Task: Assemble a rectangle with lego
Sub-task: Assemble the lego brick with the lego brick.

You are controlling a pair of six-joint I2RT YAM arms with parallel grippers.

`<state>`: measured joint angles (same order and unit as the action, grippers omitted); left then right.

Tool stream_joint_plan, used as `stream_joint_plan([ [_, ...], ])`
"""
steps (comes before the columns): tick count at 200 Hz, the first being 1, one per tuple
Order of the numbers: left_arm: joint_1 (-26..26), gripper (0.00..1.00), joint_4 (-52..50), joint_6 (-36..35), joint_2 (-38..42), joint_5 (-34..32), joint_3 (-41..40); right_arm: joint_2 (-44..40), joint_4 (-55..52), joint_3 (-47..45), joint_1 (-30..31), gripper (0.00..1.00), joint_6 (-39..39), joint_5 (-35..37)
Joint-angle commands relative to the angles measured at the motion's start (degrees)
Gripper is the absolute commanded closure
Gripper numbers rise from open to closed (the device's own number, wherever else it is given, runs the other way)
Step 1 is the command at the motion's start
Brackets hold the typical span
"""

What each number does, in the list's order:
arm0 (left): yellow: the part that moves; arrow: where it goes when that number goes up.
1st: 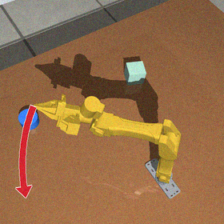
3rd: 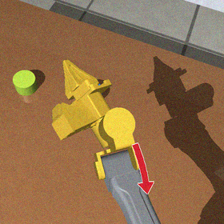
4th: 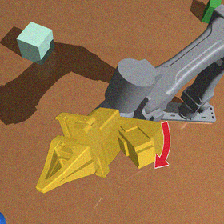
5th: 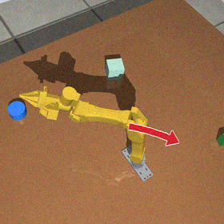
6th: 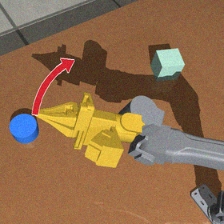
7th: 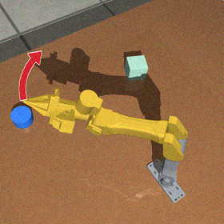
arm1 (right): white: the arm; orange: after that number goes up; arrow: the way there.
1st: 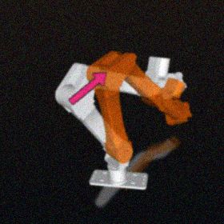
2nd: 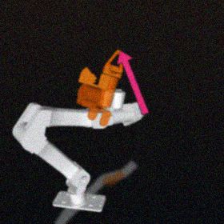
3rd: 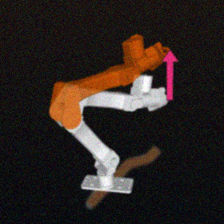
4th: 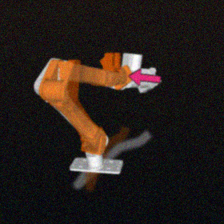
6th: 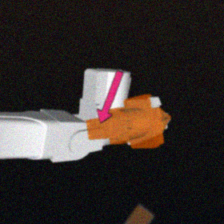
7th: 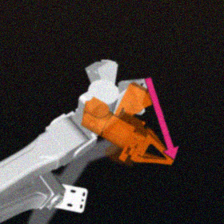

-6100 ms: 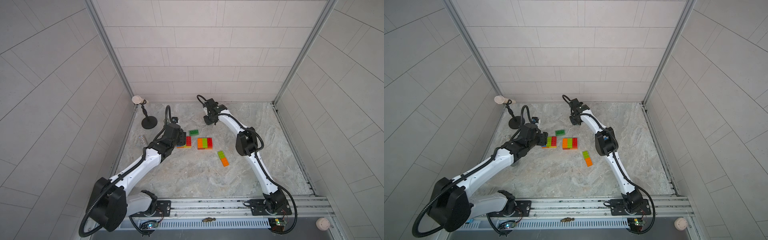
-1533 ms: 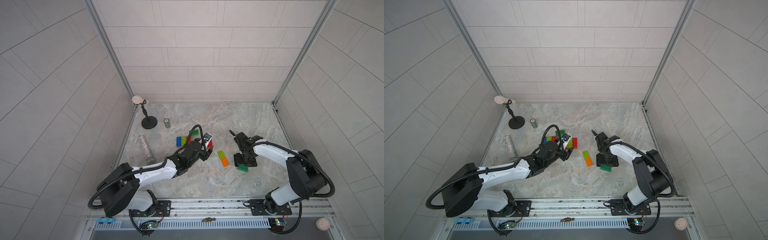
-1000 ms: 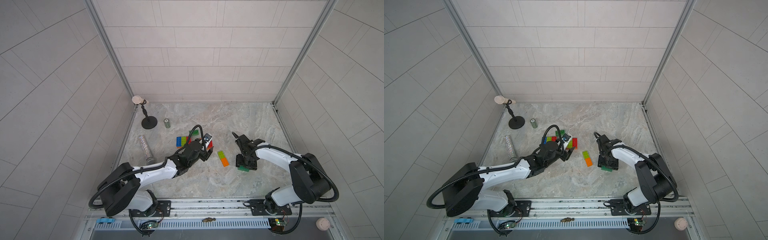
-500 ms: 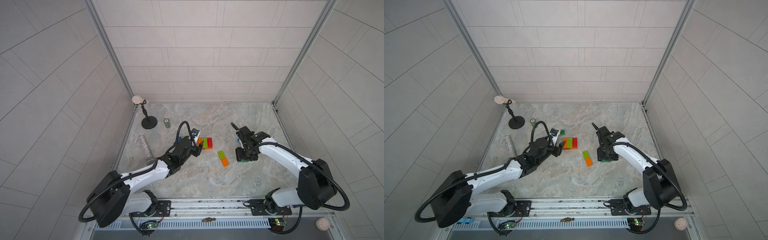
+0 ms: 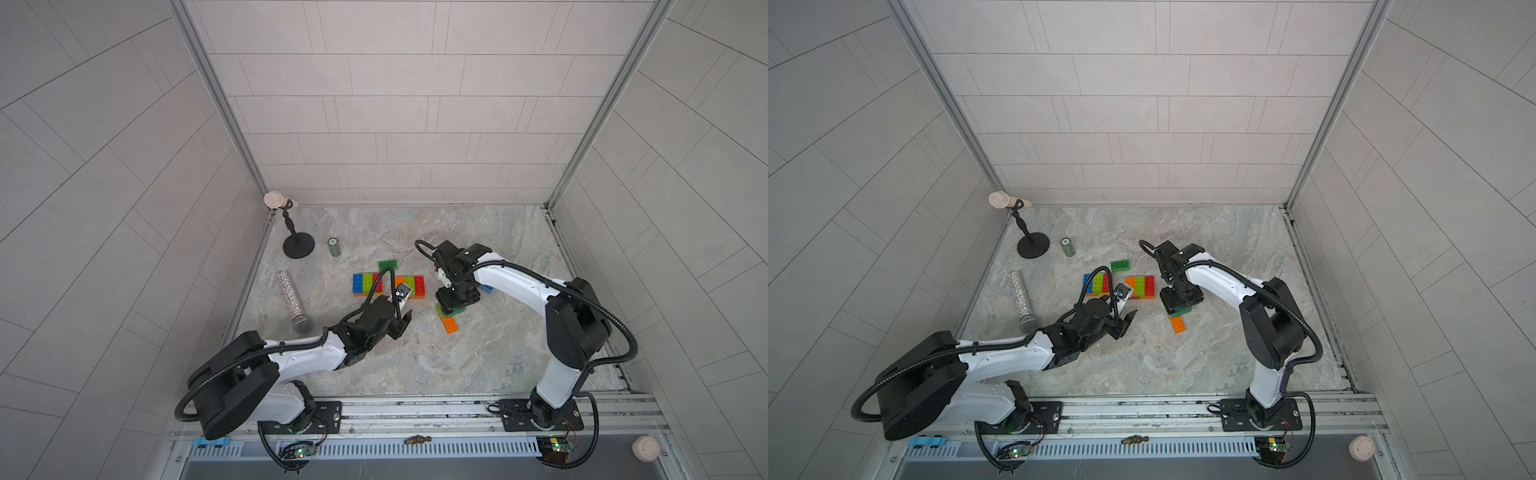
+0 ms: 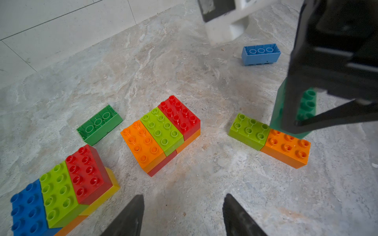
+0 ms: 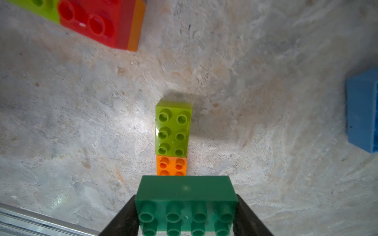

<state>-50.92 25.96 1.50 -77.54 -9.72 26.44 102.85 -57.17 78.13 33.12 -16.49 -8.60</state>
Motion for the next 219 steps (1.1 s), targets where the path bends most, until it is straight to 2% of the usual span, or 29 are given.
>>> stream_joint_plan([
  [1, 0.03, 0.34, 4.37, 0.42, -1.68, -0.50, 0.45, 1.59, -1.14, 1.93, 0.40, 0.55, 1.63, 0.75],
  [219, 0.11, 0.34, 3.50, 0.61, -2.81, 0.38, 1.43, 3.41, 4.15, -3.46, 0.39, 0.60, 0.76, 1.26],
])
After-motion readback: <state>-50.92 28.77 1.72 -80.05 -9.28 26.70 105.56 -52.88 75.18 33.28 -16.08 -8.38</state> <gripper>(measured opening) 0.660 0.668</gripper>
